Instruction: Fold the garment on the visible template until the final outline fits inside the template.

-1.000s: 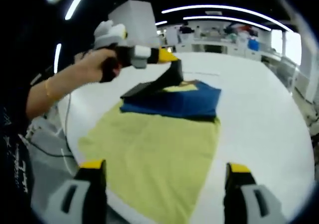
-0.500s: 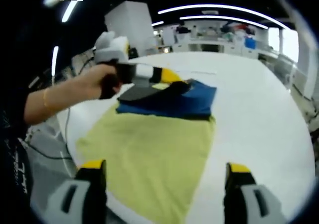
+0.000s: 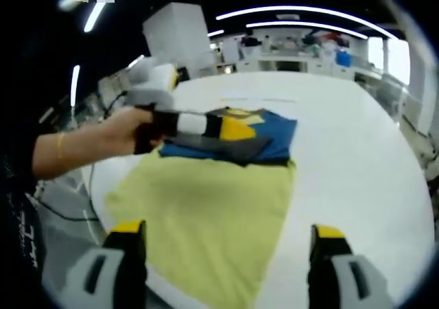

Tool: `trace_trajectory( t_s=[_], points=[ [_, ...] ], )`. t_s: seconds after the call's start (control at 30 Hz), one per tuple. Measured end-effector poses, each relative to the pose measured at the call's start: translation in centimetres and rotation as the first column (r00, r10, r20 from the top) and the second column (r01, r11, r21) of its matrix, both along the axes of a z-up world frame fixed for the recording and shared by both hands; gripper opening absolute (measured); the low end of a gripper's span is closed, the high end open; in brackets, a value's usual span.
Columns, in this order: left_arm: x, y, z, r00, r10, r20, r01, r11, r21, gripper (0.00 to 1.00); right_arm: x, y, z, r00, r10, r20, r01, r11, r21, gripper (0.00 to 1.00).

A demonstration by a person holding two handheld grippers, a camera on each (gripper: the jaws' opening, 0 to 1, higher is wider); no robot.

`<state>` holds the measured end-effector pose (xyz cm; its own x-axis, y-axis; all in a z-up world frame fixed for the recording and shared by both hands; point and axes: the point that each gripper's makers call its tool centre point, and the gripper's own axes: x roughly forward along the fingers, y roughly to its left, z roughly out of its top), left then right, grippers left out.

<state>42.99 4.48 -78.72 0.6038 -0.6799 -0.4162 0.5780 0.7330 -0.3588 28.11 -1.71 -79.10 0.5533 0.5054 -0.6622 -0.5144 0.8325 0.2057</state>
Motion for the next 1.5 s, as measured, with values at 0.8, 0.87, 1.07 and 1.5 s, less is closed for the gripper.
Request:
trace_trajectory(
  t_s=[0.8, 0.87, 1.07, 1.5],
  points=[
    [0.2, 8.7, 1.9, 0.989, 0.047, 0.139, -0.062, 0.992, 0.107, 0.99, 1.2, 1.4, 0.7, 0.999, 0.039, 0.032, -0.039, 0.999, 0.001, 0.99],
    [0.2, 9.9, 2.2, 0.987, 0.064, 0.144, -0.081, 0.99, 0.116, 0.97, 1.4, 1.5, 0.8, 0.999, 0.037, 0.039, -0.037, 0.999, -0.002, 0.99],
    [0.1, 13.6, 2.9, 0.98, 0.109, 0.166, -0.13, 0.984, 0.122, 0.91, 1.8, 1.9, 1.1, 0.997, 0.064, 0.05, -0.063, 0.998, -0.015, 0.99],
    [-1.0, 21.0, 1.5, 0.965, 0.201, 0.167, -0.233, 0.952, 0.198, 0.69, 2.1, 2.7, 0.7, 0.995, 0.088, 0.048, -0.088, 0.996, -0.013, 0.99]
  ],
)
